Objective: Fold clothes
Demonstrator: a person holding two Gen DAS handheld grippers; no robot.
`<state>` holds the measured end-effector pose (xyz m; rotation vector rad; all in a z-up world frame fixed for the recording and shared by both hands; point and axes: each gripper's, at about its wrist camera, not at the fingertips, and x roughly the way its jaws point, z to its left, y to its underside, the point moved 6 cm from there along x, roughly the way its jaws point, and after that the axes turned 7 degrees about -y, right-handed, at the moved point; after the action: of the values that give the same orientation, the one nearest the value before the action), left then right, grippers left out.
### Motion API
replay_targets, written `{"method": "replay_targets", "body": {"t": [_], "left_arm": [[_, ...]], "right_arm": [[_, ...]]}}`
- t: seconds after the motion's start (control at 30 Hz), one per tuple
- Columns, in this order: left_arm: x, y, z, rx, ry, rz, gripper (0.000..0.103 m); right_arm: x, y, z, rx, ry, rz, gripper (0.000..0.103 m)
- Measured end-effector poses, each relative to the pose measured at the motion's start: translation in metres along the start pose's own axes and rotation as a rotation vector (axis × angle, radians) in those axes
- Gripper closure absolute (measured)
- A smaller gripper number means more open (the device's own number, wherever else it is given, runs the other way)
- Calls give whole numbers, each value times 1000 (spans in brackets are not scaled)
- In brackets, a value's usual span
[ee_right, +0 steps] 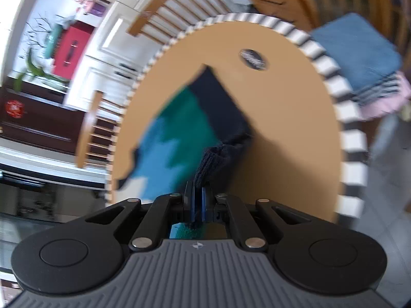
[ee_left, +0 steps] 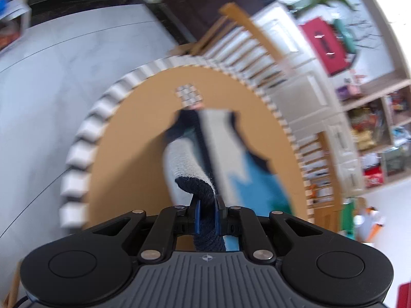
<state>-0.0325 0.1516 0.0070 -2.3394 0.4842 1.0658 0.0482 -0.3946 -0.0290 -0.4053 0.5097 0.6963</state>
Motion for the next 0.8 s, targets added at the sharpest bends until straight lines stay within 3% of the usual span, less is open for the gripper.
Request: {"method": "replay_targets", "body": {"t": [0.1,0.37,0.63,0.7,0.8], "left_arm": [[36,-36,-41,58,-1,1,92],[168,-94,-140,368,-192,-7,92],[267,-126,-155,440,-339,20,92],[284,-127,-154,479,-360,34,91],[296,-129,-157,553,-368,60,83]], "right_arm": [[30,-37,24,-53,13,13,98],[154,-126,60,-193,268,71,98],[232,-162,44,-190,419,56,97],[243,-167,36,-157,432,62,94],[243,-177,31,-111,428,29,79]]}}
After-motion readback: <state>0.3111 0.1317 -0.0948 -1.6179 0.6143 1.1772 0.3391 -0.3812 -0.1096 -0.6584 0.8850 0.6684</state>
